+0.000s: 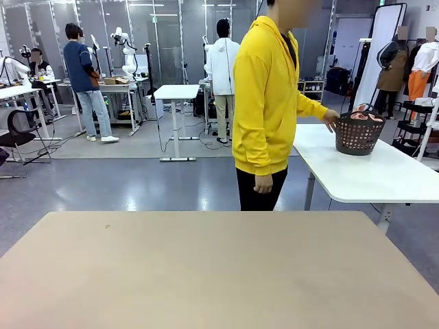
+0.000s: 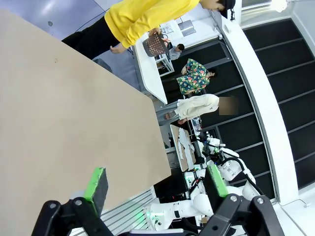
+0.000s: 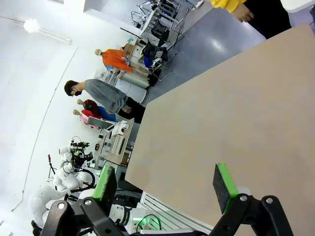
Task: Fold the towel.
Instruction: Grab the top end of the 100 cm Hotel Towel extended by the human.
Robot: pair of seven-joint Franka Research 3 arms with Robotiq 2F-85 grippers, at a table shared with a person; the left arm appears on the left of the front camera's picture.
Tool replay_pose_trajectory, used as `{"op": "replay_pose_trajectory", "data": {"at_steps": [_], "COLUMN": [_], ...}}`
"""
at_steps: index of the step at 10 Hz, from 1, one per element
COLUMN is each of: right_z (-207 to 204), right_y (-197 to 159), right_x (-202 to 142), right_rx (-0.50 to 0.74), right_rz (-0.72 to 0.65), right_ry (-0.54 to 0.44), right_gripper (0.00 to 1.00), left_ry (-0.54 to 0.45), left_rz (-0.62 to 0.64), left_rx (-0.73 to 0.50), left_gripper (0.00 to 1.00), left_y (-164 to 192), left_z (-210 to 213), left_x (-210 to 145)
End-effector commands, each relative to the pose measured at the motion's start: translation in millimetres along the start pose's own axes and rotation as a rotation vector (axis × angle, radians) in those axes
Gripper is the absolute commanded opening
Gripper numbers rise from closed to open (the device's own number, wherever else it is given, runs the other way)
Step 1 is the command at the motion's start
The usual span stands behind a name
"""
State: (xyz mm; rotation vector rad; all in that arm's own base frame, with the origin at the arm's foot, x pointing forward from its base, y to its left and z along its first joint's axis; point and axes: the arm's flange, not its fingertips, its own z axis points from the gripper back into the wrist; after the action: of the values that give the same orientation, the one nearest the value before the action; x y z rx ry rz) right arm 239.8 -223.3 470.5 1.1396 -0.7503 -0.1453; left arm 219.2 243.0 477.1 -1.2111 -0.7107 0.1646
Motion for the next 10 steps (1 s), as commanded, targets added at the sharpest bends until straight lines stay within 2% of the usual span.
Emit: {"op": "replay_pose_trajectory", "data": {"at_steps": [1,10], "right_z": [0.4,0.4], "right_y": [0.0,0.0], "right_x": [2.2,2.2], "right_rx": [0.009,0.009], "right_rz": [0.013,0.013], "right_ry": [-0.008,-0.008], "right_gripper": [1.00,1.00], "left_ry": [0.000,0.000], "left_rz": [-0.010,-0.010], "left_rx": [-0.014,-0.014], "left_gripper": [1.00,1.00], "left_y": [-1.0,-1.0], "left_z": [2.8,2.8], "left_x": [1.2,1.2]}}
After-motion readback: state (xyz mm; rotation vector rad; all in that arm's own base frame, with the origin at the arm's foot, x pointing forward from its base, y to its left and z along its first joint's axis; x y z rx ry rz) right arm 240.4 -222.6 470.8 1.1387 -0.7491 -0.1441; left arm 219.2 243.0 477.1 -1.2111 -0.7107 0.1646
